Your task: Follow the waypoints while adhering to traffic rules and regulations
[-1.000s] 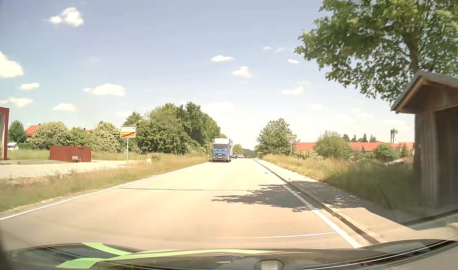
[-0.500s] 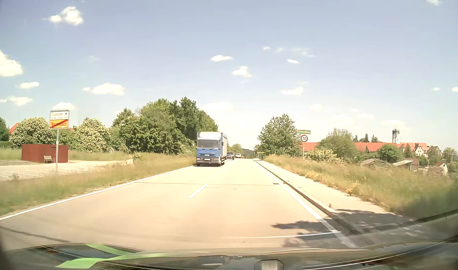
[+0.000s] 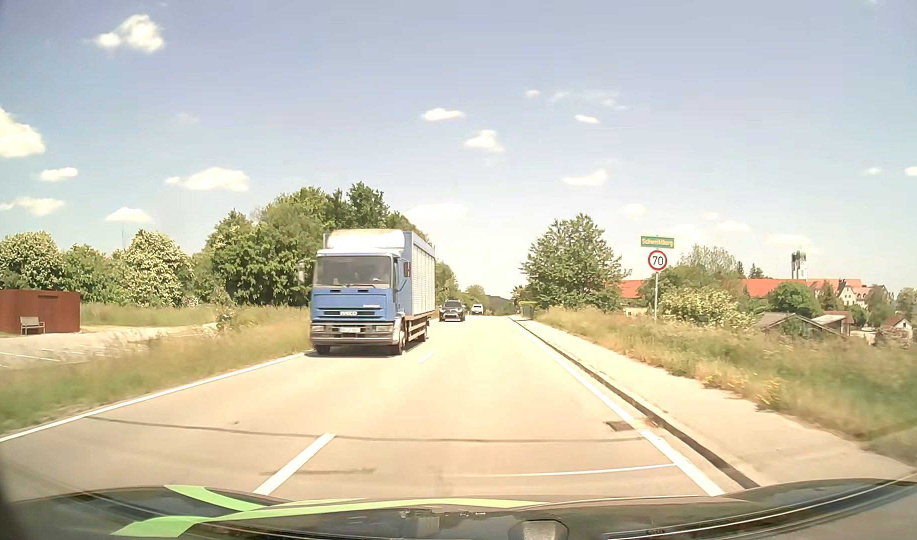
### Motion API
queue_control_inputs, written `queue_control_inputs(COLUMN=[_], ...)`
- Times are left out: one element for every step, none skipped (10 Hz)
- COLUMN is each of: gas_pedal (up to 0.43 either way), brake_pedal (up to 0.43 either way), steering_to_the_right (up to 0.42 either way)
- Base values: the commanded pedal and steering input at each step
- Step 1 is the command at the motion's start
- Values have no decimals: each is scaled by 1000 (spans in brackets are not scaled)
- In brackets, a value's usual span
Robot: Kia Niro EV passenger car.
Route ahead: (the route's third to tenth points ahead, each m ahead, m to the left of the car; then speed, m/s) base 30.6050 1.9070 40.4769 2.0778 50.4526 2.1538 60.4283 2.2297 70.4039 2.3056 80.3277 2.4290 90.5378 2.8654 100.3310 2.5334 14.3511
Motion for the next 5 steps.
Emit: queue_control_inputs(gas_pedal=[209, 209, 209, 220, 220], brake_pedal=[0, 0, 0, 0, 0], steering_to_the_right=[-5, -5, -5, -5, -5])
